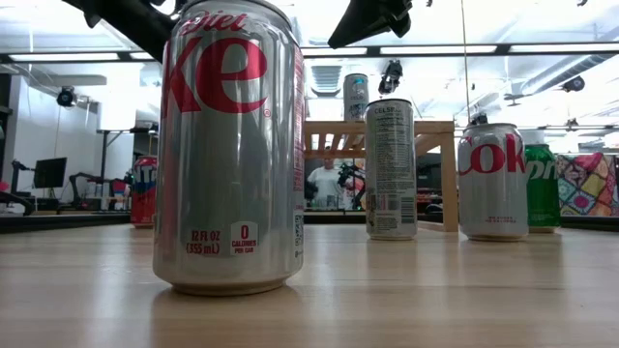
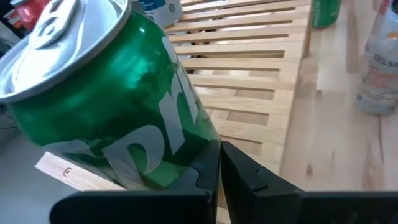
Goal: Place canned beverage on shelf
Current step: Put the middle left green soda can on the shelf
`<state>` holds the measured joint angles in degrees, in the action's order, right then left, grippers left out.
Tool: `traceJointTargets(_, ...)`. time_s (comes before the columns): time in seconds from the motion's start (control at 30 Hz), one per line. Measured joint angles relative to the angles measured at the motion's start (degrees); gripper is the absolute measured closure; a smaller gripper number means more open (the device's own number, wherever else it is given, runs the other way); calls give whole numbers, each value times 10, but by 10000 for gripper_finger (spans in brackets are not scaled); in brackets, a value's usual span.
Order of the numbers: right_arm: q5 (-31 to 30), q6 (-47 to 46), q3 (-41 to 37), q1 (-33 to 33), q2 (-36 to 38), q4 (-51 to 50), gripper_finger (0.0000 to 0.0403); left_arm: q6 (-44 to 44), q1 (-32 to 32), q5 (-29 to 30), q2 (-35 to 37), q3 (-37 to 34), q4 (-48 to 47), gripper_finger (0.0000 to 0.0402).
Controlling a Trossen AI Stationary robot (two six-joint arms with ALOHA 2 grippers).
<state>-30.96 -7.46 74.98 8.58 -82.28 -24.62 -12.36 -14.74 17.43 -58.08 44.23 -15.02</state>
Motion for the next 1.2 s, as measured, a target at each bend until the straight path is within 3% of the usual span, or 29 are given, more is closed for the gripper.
traceJointTargets(1.2, -1, 21, 0, -1, 0, 1, 394, -39, -53, -14, 0, 0, 59, 401)
